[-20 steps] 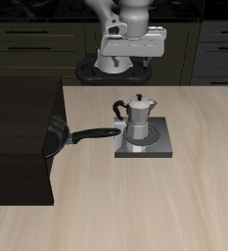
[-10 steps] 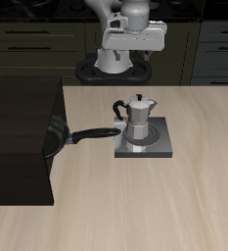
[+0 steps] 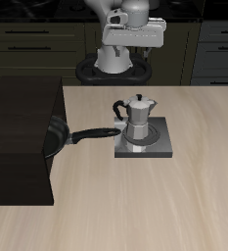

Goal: Place the moka pot on the stove and turn on the stove

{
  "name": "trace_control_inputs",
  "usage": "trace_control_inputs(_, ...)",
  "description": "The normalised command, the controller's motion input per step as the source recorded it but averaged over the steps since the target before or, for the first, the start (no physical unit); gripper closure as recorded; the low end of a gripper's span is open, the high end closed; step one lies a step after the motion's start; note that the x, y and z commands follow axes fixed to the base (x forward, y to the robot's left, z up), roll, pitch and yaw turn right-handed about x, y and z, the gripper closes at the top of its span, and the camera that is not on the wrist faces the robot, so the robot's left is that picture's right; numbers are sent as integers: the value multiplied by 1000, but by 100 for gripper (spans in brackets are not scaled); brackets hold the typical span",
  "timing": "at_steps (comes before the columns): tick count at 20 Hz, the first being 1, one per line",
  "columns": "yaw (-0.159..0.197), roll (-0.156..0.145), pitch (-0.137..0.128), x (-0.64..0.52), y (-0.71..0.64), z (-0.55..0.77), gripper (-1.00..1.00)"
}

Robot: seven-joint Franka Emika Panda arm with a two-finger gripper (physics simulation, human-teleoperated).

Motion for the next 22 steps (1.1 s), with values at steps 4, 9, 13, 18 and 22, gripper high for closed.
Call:
trace_control_inputs(4, -39, -2, 15, -123, 23, -38, -100)
trace_control_inputs(9, -19, -6, 53, -43, 25, -239, -100)
trace_control_inputs(13, -15, 1, 27, -124, 56, -286, -100)
trace_control_inputs(18, -4, 9, 43, -99, 126, -286, -100)
trace_control_inputs(22, 32, 13, 18, -107, 209, -228, -100)
